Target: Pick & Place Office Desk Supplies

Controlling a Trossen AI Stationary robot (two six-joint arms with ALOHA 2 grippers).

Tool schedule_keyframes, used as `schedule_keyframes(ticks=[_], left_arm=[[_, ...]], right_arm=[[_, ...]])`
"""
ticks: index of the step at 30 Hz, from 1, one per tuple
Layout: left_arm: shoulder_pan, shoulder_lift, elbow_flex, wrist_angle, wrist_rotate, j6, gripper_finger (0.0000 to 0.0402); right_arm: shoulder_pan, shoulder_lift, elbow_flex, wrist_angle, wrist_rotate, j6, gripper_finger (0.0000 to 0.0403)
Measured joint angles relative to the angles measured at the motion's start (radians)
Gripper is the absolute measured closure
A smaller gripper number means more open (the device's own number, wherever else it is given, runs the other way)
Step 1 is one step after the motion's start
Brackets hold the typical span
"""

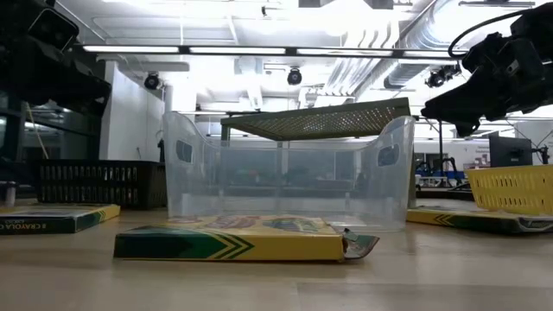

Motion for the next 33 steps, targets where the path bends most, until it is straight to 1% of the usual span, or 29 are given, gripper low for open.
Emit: schedule_keyframes(ticks=[7,9,13,18,20,26,33], left_arm=[[0.000,0.000,0.000,0.013,-0.007,-0.002,0.0334],[0.000,0.000,0.000,0.016,-0.020,-0.026,0.0334],[0.000,0.000,0.000,0.020,-0.065,-0.066,0.0334],[0.000,0.000,0.004,0.043,-0.157,-0.153,0.0334],[0.000,0.008,0.020,0.042,-0.183,-0.155,0.0334],[0.027,0.092,0.123,0.043,-0.191,-0.133,0.0334],[0.101,0.269,0.297,0.025,-0.225,-0.050,0.0334]], right_arm=[[0.000,0.000,0.000,0.000,0.000,0.000,0.0309],[0.000,0.000,0.000,0.000,0.000,0.000,0.0309],[0.000,0.000,0.000,0.000,0.000,0.000,0.0309],[0.000,0.000,0.000,0.000,0.000,0.000,0.0309],[0.000,0.000,0.000,0.000,0.000,0.000,0.0309],[0.000,0.000,0.000,0.000,0.000,0.000,0.0309],[0.000,0.000,0.000,0.000,0.000,0.000,0.0309]])
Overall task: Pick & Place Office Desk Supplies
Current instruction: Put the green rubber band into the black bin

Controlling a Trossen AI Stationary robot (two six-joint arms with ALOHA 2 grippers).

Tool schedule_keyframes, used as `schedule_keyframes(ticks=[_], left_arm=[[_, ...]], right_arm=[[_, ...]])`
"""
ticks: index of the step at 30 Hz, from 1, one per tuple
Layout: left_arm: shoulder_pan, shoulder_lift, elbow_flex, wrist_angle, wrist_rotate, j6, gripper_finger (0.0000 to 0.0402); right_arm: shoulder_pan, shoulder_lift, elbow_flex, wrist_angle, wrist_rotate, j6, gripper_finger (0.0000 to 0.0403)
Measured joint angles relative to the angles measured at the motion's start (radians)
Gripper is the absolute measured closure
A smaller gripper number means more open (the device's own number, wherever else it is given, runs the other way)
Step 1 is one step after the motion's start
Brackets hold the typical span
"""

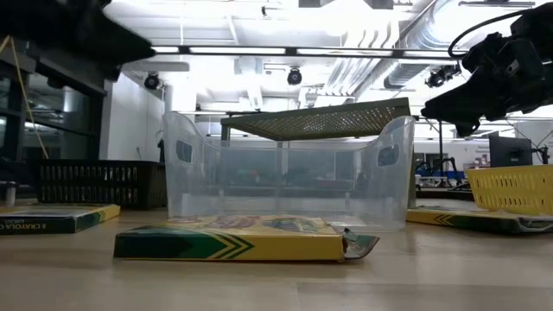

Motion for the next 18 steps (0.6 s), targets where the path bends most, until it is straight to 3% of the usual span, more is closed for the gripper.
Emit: schedule_keyframes(ticks=[9,18], left_arm=[[0.177,0.208,0.276,-0.285,-0.074,-0.051,0.0334],[0.414,0.322,0.310,-0.384,-0.084,-0.152,0.0334]], right_arm=[[0.000,0.000,0.000,0.001,0.000,0.000,0.0309],[0.000,0.000,0.000,0.002,0.000,0.000,0.0309]])
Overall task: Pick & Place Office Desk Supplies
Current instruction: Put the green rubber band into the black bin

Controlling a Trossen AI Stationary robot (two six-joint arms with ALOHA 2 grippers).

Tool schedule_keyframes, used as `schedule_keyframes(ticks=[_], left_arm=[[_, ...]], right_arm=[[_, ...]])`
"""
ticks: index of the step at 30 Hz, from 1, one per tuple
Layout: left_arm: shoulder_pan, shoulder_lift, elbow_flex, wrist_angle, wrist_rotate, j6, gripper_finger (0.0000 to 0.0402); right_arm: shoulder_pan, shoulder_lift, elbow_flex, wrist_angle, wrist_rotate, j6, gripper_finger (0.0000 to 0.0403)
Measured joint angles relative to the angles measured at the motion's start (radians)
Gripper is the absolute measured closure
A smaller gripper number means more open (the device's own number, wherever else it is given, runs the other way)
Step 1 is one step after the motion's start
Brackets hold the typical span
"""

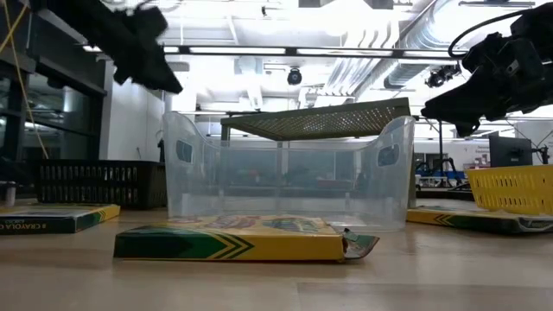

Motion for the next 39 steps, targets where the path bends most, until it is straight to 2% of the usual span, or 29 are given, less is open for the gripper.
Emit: schedule_keyframes(ticks=[6,13,19,29,34,39], left_arm=[[0.127,0.060,0.000,-0.011,0.020,-0.002,0.0334],[0.257,0.088,0.002,-0.046,0.202,-0.002,0.0334],[0.387,0.107,0.002,-0.163,0.231,-0.051,0.0334],[0.564,0.216,0.002,-0.194,0.411,-0.042,0.0334],[0.618,0.271,0.030,-0.190,0.455,0.056,0.0334],[0.627,0.328,0.065,-0.189,0.458,0.184,0.0334]], right_arm=[[0.000,0.000,0.000,0.000,0.000,0.000,0.0309],[0.000,0.000,0.000,0.001,0.000,0.000,0.0309],[0.000,0.000,0.000,0.001,0.000,0.000,0.0309],[0.000,0.000,0.000,0.001,0.000,0.000,0.0309],[0.000,0.000,0.000,0.001,0.000,0.000,0.0309],[0.000,0.000,0.000,0.001,0.000,0.000,0.0309]])
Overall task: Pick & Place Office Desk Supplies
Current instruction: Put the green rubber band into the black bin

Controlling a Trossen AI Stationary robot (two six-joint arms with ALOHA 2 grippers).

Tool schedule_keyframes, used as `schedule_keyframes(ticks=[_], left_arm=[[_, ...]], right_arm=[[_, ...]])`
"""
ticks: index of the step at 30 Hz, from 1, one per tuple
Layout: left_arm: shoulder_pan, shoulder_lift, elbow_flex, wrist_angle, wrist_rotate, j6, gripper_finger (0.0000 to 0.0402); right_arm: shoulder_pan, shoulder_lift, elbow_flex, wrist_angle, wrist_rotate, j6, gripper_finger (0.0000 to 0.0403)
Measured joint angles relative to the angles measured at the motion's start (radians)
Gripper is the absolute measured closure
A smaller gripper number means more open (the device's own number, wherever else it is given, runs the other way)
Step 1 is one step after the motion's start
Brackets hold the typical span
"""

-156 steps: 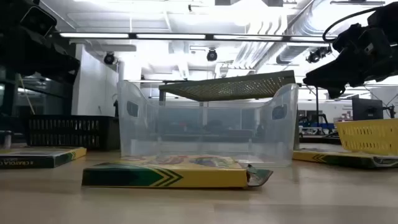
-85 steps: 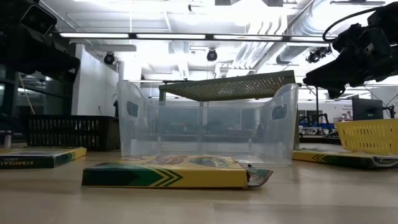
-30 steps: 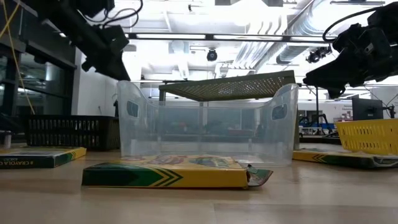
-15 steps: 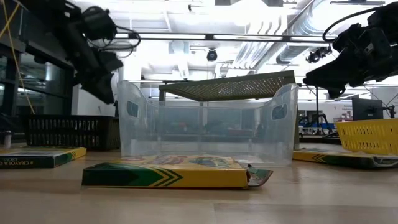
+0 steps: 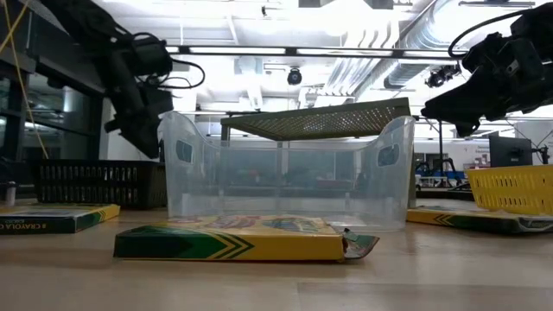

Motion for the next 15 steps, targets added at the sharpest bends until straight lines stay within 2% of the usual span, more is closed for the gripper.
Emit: schedule_keyframes(ticks=[6,8,15], left_arm=[[-0.004,0.054,0.003,0.079,0.072,0.253,0.0334],[-0.016,0.064,0.003,0.086,0.089,0.293,0.0334],[-0.072,0.100,0.032,0.071,0.031,0.380,0.0334]], right_arm=[[0.000,0.000,0.000,0.000,0.000,0.000,0.0309],[0.000,0.000,0.000,0.000,0.000,0.000,0.0309],[0.000,0.000,0.000,0.001,0.000,0.000,0.0309]])
